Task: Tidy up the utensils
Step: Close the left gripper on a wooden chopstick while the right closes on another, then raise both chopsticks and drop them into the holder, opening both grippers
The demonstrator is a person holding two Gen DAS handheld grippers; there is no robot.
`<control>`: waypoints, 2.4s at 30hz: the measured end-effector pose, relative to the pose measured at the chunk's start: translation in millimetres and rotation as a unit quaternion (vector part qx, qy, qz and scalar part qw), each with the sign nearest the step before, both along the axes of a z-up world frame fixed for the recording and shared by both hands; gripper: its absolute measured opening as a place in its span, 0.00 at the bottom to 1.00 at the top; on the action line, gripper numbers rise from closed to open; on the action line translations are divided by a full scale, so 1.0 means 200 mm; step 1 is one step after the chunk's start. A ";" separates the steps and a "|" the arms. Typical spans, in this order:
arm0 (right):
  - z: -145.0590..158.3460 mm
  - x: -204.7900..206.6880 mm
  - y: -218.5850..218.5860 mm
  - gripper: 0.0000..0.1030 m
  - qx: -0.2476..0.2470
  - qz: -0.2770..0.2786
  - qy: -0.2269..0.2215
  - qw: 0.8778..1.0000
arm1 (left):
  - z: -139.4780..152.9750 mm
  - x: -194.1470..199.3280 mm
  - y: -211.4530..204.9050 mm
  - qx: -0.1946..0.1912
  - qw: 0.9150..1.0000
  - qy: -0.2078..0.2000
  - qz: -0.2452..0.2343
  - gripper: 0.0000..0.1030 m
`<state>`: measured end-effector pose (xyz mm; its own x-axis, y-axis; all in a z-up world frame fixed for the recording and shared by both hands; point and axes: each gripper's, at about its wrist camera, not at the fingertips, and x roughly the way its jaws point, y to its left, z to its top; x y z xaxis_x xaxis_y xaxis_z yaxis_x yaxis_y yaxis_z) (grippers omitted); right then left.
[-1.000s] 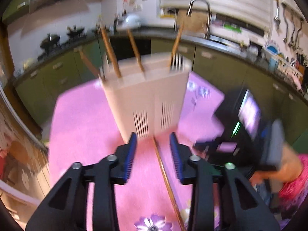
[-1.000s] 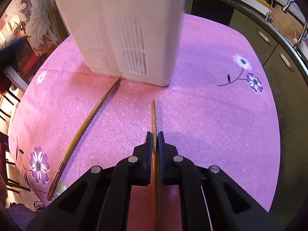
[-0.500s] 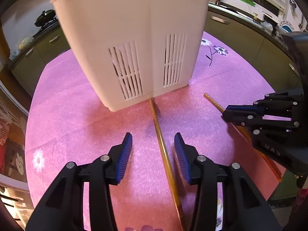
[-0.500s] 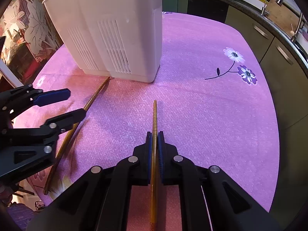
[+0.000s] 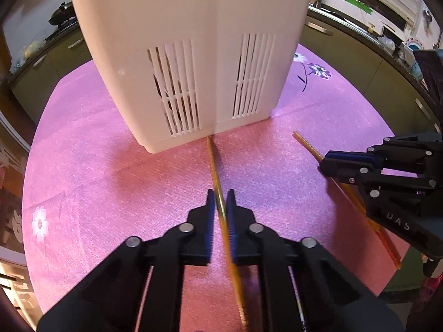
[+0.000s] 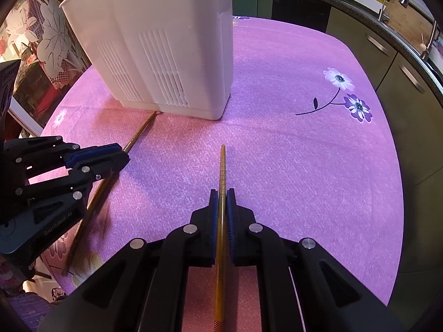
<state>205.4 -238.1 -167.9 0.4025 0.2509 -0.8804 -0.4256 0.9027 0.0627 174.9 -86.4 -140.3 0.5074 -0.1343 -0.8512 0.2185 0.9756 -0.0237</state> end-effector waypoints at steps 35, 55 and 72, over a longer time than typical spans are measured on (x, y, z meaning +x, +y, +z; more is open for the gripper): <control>0.59 -0.31 -0.09 0.06 0.115 0.005 -0.120 0.986 | 0.61 -0.38 0.15 -0.051 0.989 -0.137 -0.031 0.06; 1.22 -0.36 -0.10 0.06 0.176 0.018 -0.229 0.957 | 1.21 -0.42 0.11 -0.070 0.962 -0.257 -0.057 0.06; 1.49 -0.34 -0.08 0.06 0.172 0.024 -0.271 0.947 | 1.48 -0.19 0.05 -0.032 0.947 -0.319 -0.017 0.06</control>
<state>137.7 -253.8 130.0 0.7527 0.5138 -0.4116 -0.5186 0.8479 0.1101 137.2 -76.4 155.9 0.9103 -0.2012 -0.3618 0.2396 0.9688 0.0640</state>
